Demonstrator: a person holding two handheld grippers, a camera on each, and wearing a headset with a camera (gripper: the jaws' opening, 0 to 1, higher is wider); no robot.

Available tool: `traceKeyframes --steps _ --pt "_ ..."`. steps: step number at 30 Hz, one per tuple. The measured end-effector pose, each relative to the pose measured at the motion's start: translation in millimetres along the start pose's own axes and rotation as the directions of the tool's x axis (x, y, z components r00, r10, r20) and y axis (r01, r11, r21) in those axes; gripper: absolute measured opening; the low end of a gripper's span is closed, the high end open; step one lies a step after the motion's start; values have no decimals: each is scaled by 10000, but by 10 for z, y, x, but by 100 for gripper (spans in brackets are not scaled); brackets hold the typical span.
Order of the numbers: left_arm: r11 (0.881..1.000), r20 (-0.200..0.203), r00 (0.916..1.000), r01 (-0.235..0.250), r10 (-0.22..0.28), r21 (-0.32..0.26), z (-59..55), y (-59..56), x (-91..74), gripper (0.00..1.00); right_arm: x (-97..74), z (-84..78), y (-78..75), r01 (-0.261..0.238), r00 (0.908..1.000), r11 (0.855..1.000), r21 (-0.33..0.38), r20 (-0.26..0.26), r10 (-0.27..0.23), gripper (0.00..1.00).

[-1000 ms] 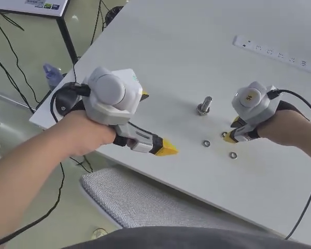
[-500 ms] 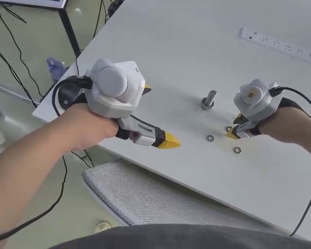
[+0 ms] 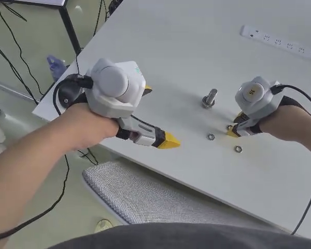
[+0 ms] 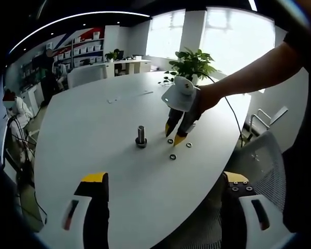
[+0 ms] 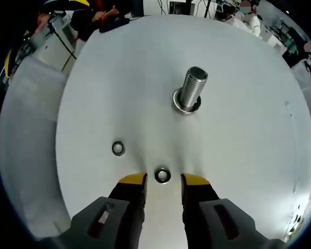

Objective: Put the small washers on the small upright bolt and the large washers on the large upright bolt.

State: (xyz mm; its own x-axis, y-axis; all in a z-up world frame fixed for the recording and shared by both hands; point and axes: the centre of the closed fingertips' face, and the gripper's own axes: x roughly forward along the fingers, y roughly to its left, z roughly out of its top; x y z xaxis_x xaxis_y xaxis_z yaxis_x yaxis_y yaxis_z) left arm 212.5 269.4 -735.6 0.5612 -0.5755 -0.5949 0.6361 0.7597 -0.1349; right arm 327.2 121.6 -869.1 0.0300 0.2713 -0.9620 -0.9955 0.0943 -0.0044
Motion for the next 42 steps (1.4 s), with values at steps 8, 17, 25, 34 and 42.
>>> traceKeyframes --steps 8,17,25,34,42 --pt "10000 72 10000 -5 5 8 26 4 1 88 -17 -1 4 142 9999 9995 275 -65 -140 21" --pt "10000 91 10000 13 -13 19 31 -3 -2 88 -34 -9 47 347 9985 9993 134 -422 -341 15" --pt "10000 82 10000 17 -17 53 42 -11 -11 87 -37 -5 52 384 9928 9992 -105 -1130 -393 14" --pt "9999 19 10000 90 -90 54 25 -35 1 86 -46 -23 11 201 9950 9998 96 -982 -191 13" --pt "9999 -62 9999 105 -105 36 -2 -32 -7 84 -18 -30 -3 166 9963 9998 138 -843 -154 13"
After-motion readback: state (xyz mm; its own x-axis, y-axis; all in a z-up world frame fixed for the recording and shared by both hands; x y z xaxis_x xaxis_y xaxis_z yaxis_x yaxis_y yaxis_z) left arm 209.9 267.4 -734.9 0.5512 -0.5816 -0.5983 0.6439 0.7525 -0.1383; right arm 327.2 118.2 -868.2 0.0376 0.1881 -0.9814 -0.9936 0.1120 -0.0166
